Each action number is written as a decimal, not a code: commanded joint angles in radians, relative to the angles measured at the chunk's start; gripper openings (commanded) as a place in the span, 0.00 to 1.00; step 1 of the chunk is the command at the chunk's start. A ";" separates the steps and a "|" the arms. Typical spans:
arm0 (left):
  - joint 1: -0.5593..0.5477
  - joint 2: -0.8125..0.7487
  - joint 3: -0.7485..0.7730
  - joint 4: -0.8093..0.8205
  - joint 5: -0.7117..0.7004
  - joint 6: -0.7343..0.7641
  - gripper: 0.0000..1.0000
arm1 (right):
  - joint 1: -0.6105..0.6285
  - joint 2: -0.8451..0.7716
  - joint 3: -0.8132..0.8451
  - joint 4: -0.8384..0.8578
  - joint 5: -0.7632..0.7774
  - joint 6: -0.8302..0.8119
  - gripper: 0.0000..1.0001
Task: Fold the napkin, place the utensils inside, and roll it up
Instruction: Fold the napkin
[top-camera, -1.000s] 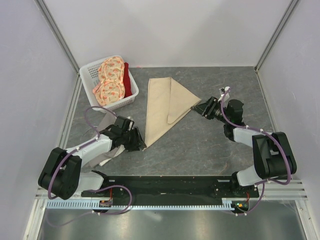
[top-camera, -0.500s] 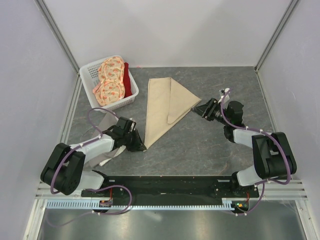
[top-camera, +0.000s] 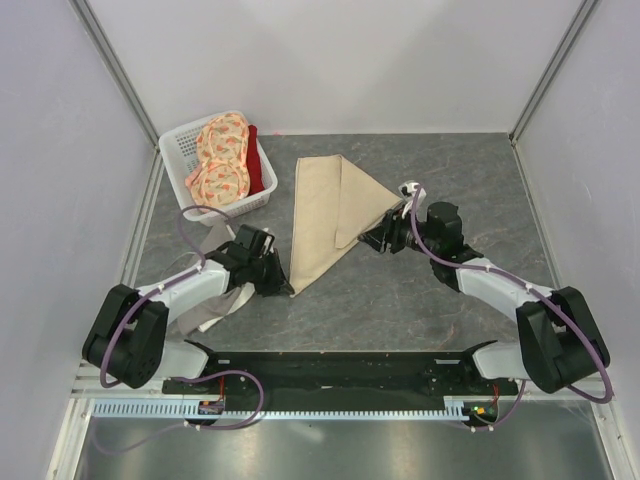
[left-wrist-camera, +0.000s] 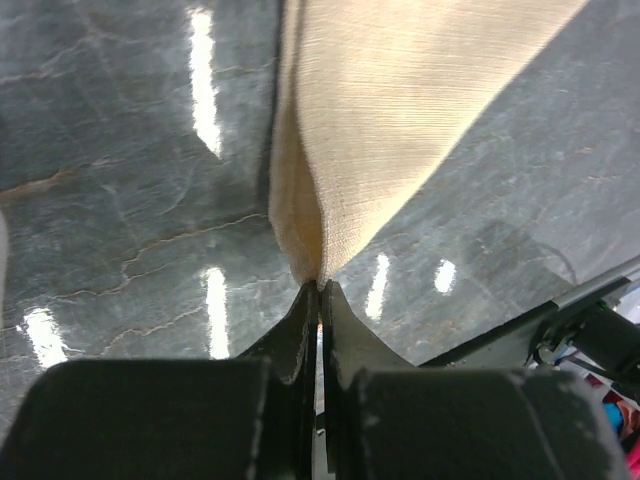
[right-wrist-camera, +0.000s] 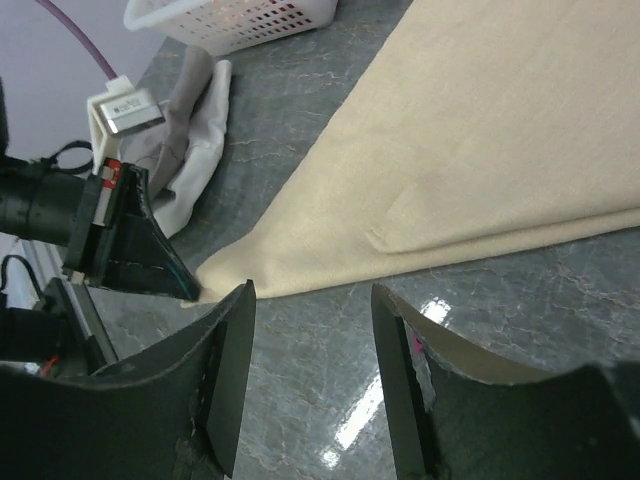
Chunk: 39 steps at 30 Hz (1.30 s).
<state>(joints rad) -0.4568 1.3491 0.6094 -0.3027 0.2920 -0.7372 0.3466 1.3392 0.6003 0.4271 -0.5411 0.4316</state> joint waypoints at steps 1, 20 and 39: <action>-0.005 -0.025 0.085 -0.062 0.048 0.077 0.02 | 0.011 -0.011 0.041 -0.051 0.079 -0.113 0.58; -0.003 -0.015 0.138 -0.168 0.076 0.177 0.02 | 0.587 0.248 0.148 0.068 0.361 -0.663 0.69; 0.186 -0.169 0.243 -0.360 -0.109 0.269 0.87 | 0.830 0.411 0.116 0.239 0.648 -0.879 0.69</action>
<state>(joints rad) -0.3614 1.2144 0.7696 -0.6331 0.2260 -0.5545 1.1576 1.7020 0.7074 0.6174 0.0700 -0.3878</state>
